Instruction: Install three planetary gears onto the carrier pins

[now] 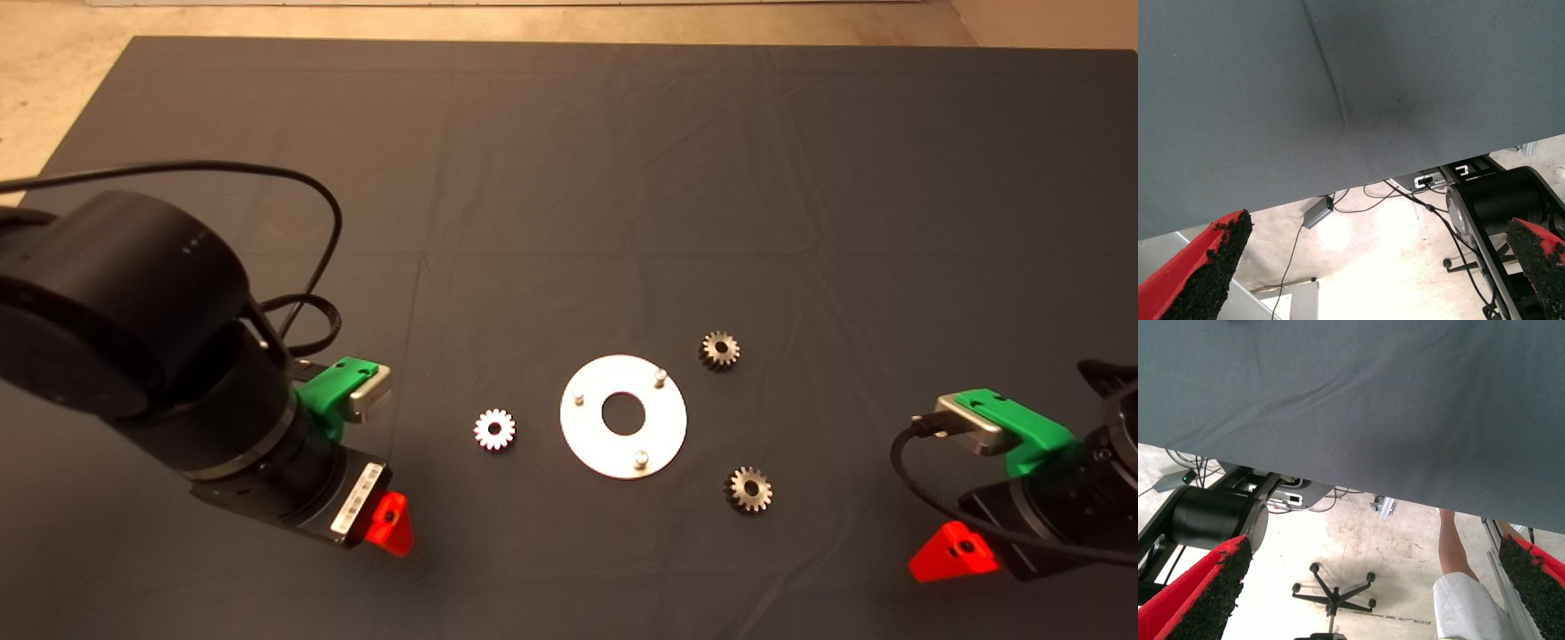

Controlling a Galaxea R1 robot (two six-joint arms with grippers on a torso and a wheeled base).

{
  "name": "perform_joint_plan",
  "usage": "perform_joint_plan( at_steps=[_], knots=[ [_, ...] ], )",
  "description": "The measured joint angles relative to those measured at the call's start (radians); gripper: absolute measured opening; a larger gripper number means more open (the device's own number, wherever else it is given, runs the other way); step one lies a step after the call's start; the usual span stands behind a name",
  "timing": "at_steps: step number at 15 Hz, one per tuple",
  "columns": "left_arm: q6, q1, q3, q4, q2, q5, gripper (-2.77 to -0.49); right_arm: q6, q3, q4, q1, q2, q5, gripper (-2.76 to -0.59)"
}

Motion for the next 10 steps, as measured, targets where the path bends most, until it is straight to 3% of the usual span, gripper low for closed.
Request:
perform_joint_plan(
  at_steps=[8,10],
  knots=[
    [-0.010,0.000,0.011,0.000,-0.010,0.000,-0.50,0.000,0.000,0.000,0.000,0.008,-0.001,-0.61],
    [-0.008,0.000,-0.010,0.000,0.005,0.001,-0.50,0.000,0.000,0.000,0.000,0.009,-0.001,-0.61]
  ],
)
